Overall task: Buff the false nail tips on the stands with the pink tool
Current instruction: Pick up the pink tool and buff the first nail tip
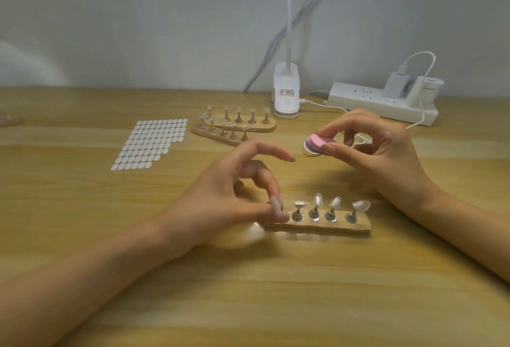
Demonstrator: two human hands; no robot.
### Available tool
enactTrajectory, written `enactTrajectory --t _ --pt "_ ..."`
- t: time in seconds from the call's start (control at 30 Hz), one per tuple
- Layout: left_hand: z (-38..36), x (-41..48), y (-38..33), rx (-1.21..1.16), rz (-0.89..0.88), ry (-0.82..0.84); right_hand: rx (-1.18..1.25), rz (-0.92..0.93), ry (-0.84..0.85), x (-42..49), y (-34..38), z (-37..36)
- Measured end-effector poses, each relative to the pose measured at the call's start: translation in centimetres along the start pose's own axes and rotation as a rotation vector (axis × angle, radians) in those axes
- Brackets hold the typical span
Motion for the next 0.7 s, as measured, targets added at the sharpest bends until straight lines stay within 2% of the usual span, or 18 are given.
enactTrajectory --t 0.43,0.7 --pt "-0.62 0.32 0.91 0.089 0.043 -0.007 0.028 -0.009 0.026 -0.02 0.14 -0.18" --pt "0.00 -0.30 0.37 0.301 0.008 -0.023 0.062 -0.027 0.006 0.03 -0.09 0.08"
Point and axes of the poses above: each hand's wrist, its own x-axis towards the middle knuckle, its own z-axis out of the back of the hand, y = z × x, the point moved 7 cm from there along x, towards the middle knuckle, and after that the axes turned 1 degree about -x, right-handed, at the moved point
